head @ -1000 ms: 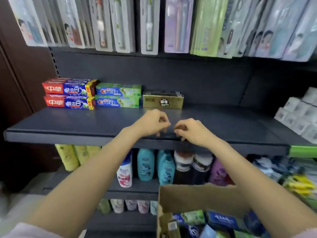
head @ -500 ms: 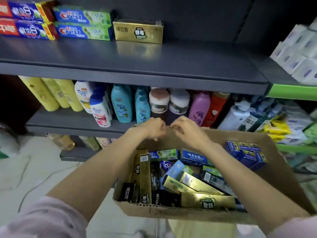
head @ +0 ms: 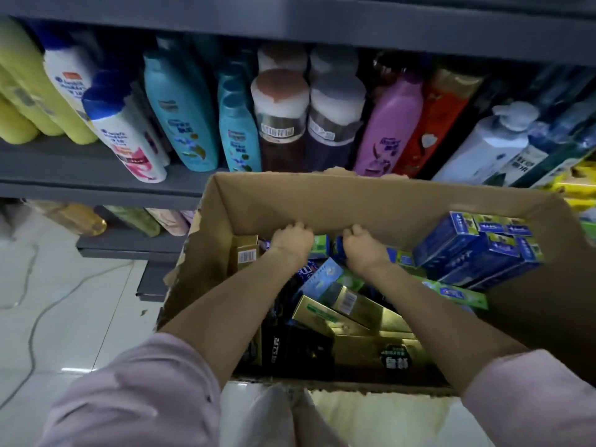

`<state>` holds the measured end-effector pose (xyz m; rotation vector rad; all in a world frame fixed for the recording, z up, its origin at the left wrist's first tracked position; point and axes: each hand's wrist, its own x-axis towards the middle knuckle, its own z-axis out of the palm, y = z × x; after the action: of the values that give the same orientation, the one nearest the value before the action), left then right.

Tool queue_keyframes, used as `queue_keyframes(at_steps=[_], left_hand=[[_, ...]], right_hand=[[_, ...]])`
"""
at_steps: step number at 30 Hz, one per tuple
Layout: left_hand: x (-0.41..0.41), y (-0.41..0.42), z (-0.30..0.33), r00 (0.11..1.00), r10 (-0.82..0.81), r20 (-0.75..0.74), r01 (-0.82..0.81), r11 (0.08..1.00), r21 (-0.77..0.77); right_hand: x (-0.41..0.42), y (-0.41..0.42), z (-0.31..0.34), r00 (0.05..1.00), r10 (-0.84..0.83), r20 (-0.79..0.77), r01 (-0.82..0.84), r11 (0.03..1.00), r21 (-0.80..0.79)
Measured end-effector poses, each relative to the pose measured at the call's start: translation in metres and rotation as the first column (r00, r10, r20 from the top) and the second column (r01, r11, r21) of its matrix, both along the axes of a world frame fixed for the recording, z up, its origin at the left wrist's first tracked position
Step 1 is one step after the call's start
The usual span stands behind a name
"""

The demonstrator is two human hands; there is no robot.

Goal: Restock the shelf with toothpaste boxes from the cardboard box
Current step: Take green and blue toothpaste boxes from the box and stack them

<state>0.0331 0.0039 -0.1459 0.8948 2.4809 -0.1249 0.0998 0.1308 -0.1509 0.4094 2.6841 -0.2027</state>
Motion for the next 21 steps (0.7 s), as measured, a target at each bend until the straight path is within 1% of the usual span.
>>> queue_keyframes(at_steps=[3,5,9,12,14,16,18,20,21], left_hand=[[0.011,0.003,-0.013,0.988,-0.049,-0.149,0.039,0.997,-0.068],[0.013,0.003,-0.015,0.983,-0.051,-0.178,0.041,0.997,-0.061],[0.008,-0.004,-0.006,0.999,-0.021,-0.044,0.022,0.999,0.024],[0.005,-0.016,0.001,1.0,0.0,-0.001,0.0,0.991,0.135],[0.007,-0.024,0.003,1.0,0.028,-0.001,-0.027,0.978,0.206],[0.008,-0.029,0.008,0.998,0.064,-0.016,-0.057,0.953,0.296],[0.008,-0.032,0.017,0.993,0.111,0.03,-0.113,0.894,0.434],[0.01,-0.036,0.03,0.982,0.166,0.088,-0.187,0.795,0.578],[0.011,-0.038,0.037,0.979,0.184,0.087,-0.197,0.753,0.627]], right_hand=[[0.002,-0.003,-0.012,0.999,0.044,0.004,-0.044,0.993,0.11],[0.004,-0.003,-0.017,0.998,0.044,0.034,-0.049,0.988,0.147],[0.009,0.002,-0.021,0.99,0.009,0.137,-0.029,0.989,0.142],[0.009,0.008,-0.02,0.981,0.049,0.189,-0.077,0.986,0.145],[0.009,0.008,-0.021,0.978,0.111,0.176,-0.145,0.97,0.195],[0.009,0.007,-0.018,0.978,0.144,0.151,-0.174,0.964,0.202],[0.014,0.006,-0.009,0.985,0.134,0.112,-0.153,0.973,0.175],[0.02,0.006,0.009,0.994,0.1,0.038,-0.105,0.986,0.129],[0.023,0.007,0.02,0.997,0.069,-0.019,-0.067,0.993,0.094]])
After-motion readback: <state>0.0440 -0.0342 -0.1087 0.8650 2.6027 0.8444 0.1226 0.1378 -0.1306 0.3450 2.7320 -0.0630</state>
